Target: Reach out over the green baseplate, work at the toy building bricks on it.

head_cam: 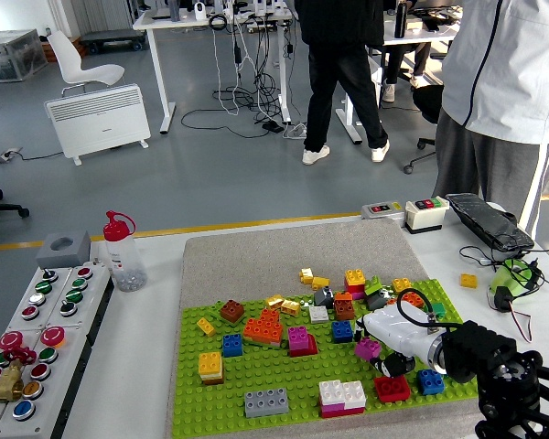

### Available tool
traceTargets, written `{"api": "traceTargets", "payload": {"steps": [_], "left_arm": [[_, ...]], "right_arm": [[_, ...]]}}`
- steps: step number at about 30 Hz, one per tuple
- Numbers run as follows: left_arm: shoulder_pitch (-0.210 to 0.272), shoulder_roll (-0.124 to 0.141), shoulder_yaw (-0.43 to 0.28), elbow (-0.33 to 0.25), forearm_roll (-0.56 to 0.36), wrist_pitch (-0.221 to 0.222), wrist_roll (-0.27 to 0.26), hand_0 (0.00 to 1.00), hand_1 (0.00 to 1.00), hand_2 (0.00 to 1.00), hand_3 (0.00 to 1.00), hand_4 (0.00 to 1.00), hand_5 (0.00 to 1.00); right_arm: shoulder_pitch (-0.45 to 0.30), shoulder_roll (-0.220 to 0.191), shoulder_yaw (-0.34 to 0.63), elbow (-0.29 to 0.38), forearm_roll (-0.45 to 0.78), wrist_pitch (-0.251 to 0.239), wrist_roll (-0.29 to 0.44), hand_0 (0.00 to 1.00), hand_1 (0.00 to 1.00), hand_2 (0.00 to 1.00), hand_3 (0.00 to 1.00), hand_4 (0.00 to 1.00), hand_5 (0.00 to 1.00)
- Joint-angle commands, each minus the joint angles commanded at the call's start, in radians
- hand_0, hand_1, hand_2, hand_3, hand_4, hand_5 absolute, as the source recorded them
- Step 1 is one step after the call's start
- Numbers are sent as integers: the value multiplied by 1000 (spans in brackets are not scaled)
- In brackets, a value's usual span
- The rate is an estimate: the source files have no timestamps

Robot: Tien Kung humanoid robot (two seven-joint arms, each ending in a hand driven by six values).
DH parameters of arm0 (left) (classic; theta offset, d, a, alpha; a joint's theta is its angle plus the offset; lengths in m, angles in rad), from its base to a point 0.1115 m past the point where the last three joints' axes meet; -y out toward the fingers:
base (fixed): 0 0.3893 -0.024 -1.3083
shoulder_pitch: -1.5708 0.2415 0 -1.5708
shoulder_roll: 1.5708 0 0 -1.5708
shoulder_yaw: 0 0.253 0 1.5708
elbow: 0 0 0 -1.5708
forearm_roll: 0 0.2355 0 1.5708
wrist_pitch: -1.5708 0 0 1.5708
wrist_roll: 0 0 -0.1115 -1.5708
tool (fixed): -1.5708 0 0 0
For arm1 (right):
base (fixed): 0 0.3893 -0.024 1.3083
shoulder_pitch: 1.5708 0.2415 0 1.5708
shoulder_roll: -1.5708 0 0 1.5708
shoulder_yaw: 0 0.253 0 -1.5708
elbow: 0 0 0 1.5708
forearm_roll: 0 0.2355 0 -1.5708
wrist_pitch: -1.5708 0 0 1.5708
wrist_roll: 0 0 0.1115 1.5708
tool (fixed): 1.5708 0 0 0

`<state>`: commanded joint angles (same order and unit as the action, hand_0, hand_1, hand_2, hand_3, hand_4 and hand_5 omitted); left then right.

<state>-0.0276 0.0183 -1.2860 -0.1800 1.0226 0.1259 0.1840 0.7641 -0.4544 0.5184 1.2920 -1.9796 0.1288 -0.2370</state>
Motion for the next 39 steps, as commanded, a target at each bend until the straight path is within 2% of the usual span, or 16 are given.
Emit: {"api": "traceTargets", "payload": {"steps": [1,2,7,8,22,30,32,37,38,39], "left_arm": [[0,0,1,0,-1,0,0,728,781,800,670,476,998],[-1,0,1,0,-2,0,0,727,781,800,670,477,998],[-2,0,4,0,-5,-1,-1,727,781,800,670,477,998],[-2,1,4,0,-5,-1,-1,728,781,800,670,476,998],[-4,1,6,0,-8,-1,-1,728,780,798,670,477,998],[-5,1,4,0,-9,-1,-1,728,780,798,671,478,998],[-5,1,4,0,-9,-1,-1,728,780,797,671,478,998],[-5,1,4,0,-8,-1,0,728,780,797,671,478,998],[-5,1,5,0,-8,-1,0,728,780,797,671,479,998],[-5,1,5,0,-8,-1,0,728,780,797,671,479,998]], "right_arm": [[1,0,0,-1,0,1,0,153,366,729,733,590,152],[1,1,-1,-2,0,2,1,159,373,762,774,608,156],[3,0,-2,-1,-2,5,6,159,373,762,774,608,156],[3,0,-1,0,-2,5,8,165,373,801,811,637,141],[8,-4,5,26,-5,0,37,166,370,808,837,676,159],[9,-19,3,32,-24,23,48,169,366,794,829,685,160],[12,-26,-2,28,-40,18,63,166,365,754,796,687,142],[15,-35,-20,9,-81,-23,109,166,365,754,796,687,142],[16,-36,-23,5,-86,-31,116,166,366,730,747,678,112],[17,-37,-27,0,-92,-39,124,166,366,730,747,678,112]]}}
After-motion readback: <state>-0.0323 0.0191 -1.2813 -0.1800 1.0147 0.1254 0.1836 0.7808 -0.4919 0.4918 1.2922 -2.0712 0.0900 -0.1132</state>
